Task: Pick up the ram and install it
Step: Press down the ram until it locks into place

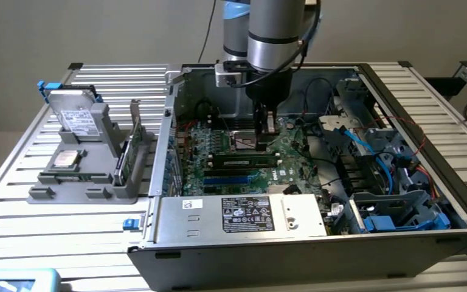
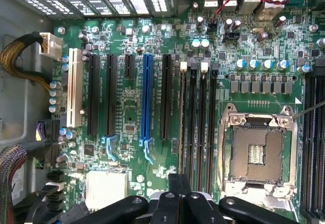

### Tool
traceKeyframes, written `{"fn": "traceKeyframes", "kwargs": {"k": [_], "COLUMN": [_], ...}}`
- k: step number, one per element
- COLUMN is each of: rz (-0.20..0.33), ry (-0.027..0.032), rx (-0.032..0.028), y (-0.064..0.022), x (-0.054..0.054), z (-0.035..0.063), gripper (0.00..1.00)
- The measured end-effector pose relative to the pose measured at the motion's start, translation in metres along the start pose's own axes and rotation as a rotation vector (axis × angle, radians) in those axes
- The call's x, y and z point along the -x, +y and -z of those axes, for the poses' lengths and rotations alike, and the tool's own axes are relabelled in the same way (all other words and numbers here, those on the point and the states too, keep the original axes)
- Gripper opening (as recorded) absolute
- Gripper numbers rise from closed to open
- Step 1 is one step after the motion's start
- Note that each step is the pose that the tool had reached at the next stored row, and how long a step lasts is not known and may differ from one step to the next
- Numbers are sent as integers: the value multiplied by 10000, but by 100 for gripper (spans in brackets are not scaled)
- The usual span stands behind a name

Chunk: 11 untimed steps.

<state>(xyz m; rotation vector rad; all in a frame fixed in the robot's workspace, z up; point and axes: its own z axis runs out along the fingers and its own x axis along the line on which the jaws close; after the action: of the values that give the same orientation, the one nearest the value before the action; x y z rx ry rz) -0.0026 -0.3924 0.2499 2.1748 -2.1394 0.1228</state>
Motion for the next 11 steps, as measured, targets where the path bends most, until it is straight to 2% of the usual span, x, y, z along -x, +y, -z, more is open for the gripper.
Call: {"fn": "traceKeyframes", "kwargs": {"k": [4,11], "rz": [-30,-320], "ry": [-25,-32], "rx": [3,40], "y": [-62,-67], "x": [2,-15], "z": [-22,-94], "gripper": [11,11]}}
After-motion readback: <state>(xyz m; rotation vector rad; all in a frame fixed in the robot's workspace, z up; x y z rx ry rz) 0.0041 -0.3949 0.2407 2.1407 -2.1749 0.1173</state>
